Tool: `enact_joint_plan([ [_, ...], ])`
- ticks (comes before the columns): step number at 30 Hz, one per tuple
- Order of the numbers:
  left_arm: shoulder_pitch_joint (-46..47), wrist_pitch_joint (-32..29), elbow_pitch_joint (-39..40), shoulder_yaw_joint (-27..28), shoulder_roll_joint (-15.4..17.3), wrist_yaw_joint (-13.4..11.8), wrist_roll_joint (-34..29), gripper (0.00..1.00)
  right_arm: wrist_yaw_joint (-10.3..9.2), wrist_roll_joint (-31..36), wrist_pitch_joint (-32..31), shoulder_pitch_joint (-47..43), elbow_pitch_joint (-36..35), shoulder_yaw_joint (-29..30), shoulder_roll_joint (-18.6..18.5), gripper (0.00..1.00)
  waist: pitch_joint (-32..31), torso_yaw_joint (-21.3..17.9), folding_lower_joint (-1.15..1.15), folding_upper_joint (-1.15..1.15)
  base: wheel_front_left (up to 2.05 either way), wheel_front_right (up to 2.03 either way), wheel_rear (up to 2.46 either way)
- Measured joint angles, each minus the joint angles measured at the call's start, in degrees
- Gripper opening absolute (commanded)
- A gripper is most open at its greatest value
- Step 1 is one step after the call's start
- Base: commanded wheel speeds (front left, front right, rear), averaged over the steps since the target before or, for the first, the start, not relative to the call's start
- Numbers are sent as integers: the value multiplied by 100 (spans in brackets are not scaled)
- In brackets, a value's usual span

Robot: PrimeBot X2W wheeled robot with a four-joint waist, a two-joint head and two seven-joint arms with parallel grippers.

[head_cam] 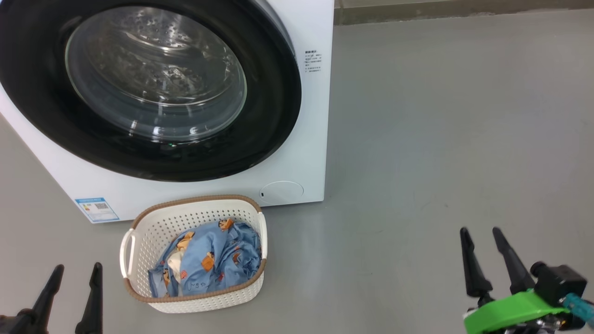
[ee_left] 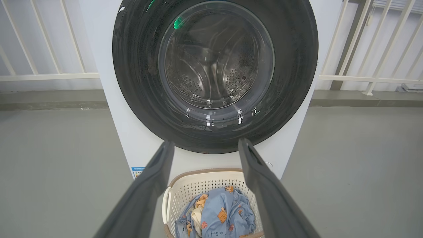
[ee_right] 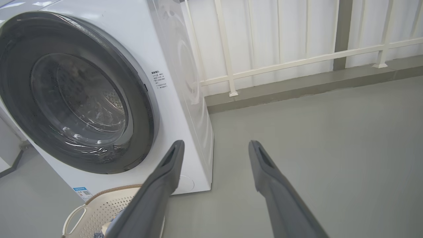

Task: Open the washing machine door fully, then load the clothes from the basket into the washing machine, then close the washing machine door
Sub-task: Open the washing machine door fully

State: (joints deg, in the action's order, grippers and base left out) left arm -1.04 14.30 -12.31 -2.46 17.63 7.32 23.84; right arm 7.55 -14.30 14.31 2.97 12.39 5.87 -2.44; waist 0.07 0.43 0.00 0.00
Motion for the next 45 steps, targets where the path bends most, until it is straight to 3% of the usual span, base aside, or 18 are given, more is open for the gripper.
enact_joint_plan([
  [10,-204,0,203,-19,-27,0,-15,100,0,-1250,0,543,12,141,-2,100,86,63,0,0,0,0,0],
  [16,-219,0,326,-22,-23,0,-2,100,0,-2579,1,1155,237,199,-13,100,230,127,0,0,0,0,0],
  [18,-220,0,391,-63,-12,0,5,100,0,-3308,1,1519,454,200,-20,100,318,171,0,0,0,0,0],
  [25,-218,0,528,-143,56,0,115,100,0,-4574,-214,2425,1094,105,-48,100,551,290,0,0,0,0,0],
  [26,-218,0,546,-160,67,0,135,100,0,-4734,-293,2541,1203,100,-53,83,589,307,0,0,0,0,0],
  [27,-216,0,557,-177,80,0,158,100,0,-4904,-341,2656,1310,100,-54,41,625,323,0,0,0,0,0],
  [29,-213,0,591,-200,114,0,237,100,0,-4927,-401,2881,1499,97,-57,0,704,354,0,0,0,0,0],
  [45,107,1,949,-364,369,0,524,100,-1,-5781,-1630,4982,2874,-180,-132,0,1476,582,0,0,0,0,0],
])
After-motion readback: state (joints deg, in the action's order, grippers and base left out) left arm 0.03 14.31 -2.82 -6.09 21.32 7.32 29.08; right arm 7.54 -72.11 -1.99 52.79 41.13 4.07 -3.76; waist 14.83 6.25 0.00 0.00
